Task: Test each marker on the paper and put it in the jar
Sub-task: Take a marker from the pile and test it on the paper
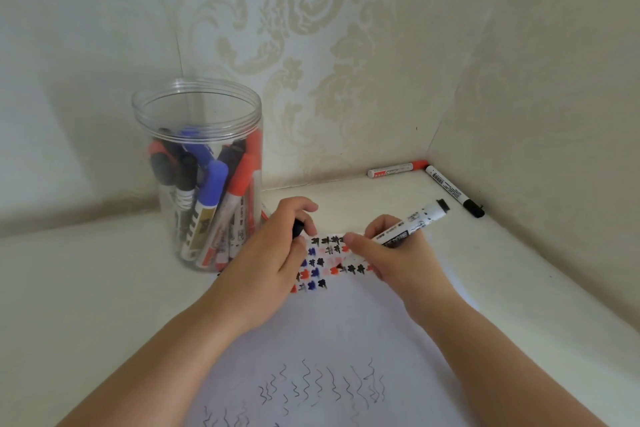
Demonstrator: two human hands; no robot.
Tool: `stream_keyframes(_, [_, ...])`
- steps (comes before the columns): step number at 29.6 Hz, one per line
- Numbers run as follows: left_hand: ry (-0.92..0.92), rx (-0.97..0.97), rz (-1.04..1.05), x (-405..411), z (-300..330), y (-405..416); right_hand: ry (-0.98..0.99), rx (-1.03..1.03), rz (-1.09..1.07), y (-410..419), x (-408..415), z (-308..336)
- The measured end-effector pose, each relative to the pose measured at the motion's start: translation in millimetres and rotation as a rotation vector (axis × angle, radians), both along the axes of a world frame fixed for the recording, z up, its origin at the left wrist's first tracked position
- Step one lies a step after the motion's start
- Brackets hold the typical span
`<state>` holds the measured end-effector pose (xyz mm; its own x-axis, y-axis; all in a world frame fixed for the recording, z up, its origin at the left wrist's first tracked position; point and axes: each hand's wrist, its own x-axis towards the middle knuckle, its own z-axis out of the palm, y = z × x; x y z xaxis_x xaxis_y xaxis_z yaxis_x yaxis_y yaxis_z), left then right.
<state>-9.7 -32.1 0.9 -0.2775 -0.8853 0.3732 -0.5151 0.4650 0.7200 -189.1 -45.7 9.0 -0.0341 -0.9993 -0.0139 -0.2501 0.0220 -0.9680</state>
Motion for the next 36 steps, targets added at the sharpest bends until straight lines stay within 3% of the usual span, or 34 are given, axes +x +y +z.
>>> stream_keyframes(4, [-0.051,-0.049,0.054,-1.8,-6.9,-6.4,0.028,-0.058,0.1,2.4,13.0,-7.5])
stream_keyframes(11, [-0.042,-0.081,0.162,-1.8,-4.9,-5.0,0.099,-0.116,-0.004,1.4,14.2,-15.7])
stream_keyframes(36, [-0.092,-0.11,0.098,-1.6,-4.2,-3.9,0.111,-0.132,0.072,2.5,14.4,-17.7])
